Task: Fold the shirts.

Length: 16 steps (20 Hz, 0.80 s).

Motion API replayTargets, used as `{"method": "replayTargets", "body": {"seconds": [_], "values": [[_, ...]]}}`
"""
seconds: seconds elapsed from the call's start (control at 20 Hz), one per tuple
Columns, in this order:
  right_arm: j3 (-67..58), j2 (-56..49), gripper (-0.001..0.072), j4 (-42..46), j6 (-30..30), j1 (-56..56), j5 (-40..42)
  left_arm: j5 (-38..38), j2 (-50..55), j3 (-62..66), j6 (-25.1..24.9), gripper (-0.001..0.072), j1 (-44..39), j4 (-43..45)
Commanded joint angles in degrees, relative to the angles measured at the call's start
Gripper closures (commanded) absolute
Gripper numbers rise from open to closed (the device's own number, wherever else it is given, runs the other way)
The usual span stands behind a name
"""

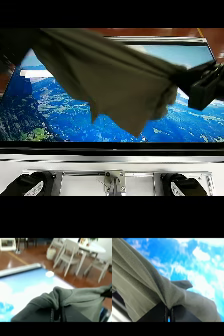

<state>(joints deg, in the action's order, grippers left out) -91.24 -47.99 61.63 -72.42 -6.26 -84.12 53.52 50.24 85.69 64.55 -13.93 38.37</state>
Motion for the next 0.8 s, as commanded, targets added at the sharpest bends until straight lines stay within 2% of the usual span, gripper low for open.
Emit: {"method": "replayTargets", "body": {"seconds": [0.0, 0.1, 0.2, 0.35, 0.45, 0.6, 0.65, 0.75], "values": [[-0.1, -2.6, 0.0650, 5.6, -4.9, 0.0, -15.2, 9.7, 0.7, -6.3, 4.2, 0.0658, 0.1, 9.9], [2.8, -5.6, 0.0650, 5.2, -5.4, 0.0, -17.4, 9.7, 0.9, -14.1, 6.8, 0.0657, 0.1, 13.2], [8.2, -8.8, 0.0650, 5.1, -5.3, 0.0, -13.0, 8.8, 1.4, -22.3, 8.5, 0.0658, 0.0, 13.2], [17.0, -16.0, 0.0649, 3.0, -3.6, 0.0, 4.8, 2.8, 2.5, -32.6, 10.3, 0.0658, -0.7, 12.4], [19.9, -22.8, 0.0643, -2.0, -3.5, 0.0, 15.9, -1.6, 3.9, -37.3, 11.9, 0.0657, -1.6, 11.5], [20.2, -33.9, 0.0637, -11.9, -3.5, 0.0, 24.2, -4.9, 7.6, -40.4, 11.8, 0.0657, -3.3, 9.4], [20.2, -37.2, 0.0559, -14.9, -3.6, 0.0, 25.4, -5.6, 9.2, -40.4, 11.8, 0.0657, -4.0, 9.4], [20.2, -42.0, 0.0178, -19.8, -3.3, 0.0, 25.6, -7.9, 12.2, -40.4, 11.8, 0.0657, -5.1, 9.2]]}}
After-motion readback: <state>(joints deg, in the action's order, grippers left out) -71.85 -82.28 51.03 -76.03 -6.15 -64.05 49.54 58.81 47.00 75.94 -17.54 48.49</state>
